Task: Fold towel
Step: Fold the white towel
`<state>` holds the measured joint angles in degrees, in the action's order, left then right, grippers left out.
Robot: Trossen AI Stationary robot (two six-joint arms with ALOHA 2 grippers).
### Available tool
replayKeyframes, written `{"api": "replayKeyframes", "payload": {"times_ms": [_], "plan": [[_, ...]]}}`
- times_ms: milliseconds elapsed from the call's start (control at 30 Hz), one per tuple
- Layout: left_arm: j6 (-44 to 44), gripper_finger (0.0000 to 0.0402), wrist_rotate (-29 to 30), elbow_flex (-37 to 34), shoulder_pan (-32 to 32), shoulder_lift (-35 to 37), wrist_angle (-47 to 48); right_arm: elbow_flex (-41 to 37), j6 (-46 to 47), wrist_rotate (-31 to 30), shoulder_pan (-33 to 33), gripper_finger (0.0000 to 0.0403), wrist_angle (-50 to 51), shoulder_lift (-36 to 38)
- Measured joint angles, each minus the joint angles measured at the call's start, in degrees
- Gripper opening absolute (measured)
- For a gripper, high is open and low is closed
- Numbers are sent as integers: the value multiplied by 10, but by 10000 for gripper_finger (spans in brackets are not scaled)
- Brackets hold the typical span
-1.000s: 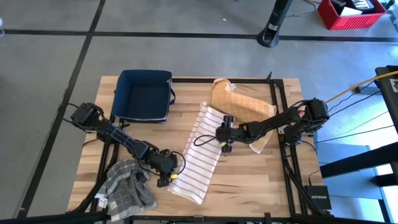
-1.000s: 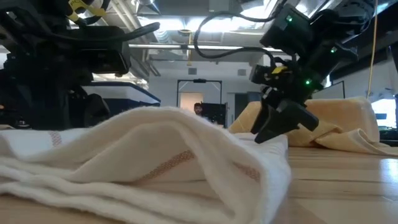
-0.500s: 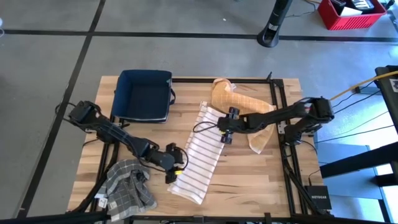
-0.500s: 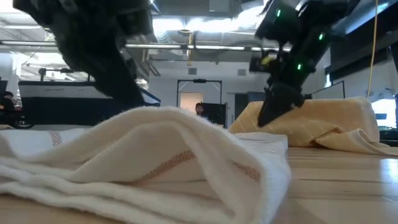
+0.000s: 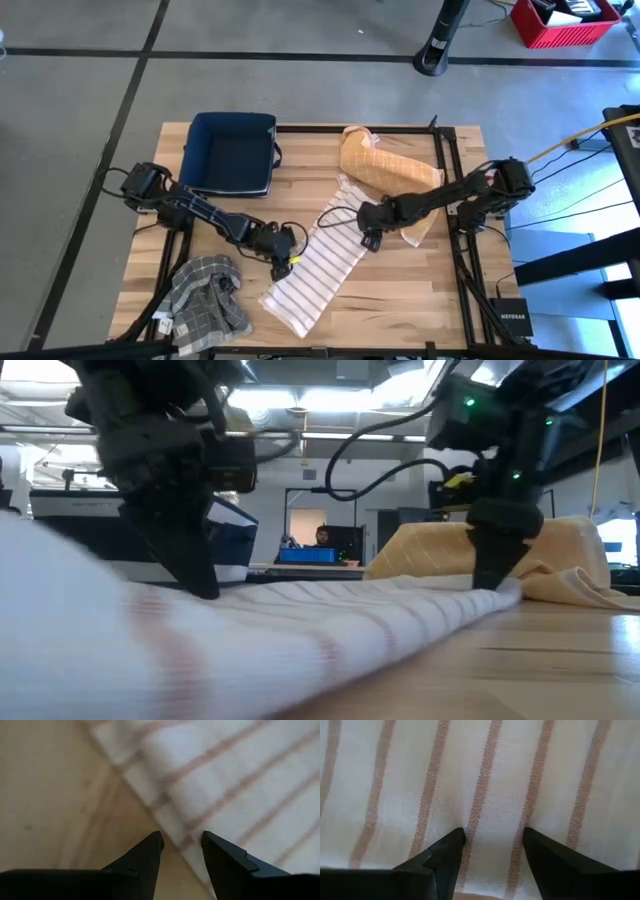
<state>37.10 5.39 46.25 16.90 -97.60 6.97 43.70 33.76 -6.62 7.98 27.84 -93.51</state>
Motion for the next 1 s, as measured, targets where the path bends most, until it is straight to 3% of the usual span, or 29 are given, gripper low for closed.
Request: {"api": "replayKeyframes", "payload": {"times_ms": [200,367,467,567,667,800,1000], "plan": [[-67,141,-2,3,-48,4,78,0,172,9,82,216,5,0],[-149,141,6,7,-104,3,107,8,213,21,127,216,1,-2],[-149,141,-8,38,-127,10,184,36,189,11,136,216,43,-1],[-110,141,-60,72,-114,38,264,69,140,-22,135,216,96,10],[-72,141,-122,89,-64,72,245,99,78,-89,133,216,85,24],[-28,141,-124,84,9,70,223,95,-24,-166,124,216,36,22],[24,141,-129,84,76,24,184,45,-107,-198,68,216,-18,23]]}}
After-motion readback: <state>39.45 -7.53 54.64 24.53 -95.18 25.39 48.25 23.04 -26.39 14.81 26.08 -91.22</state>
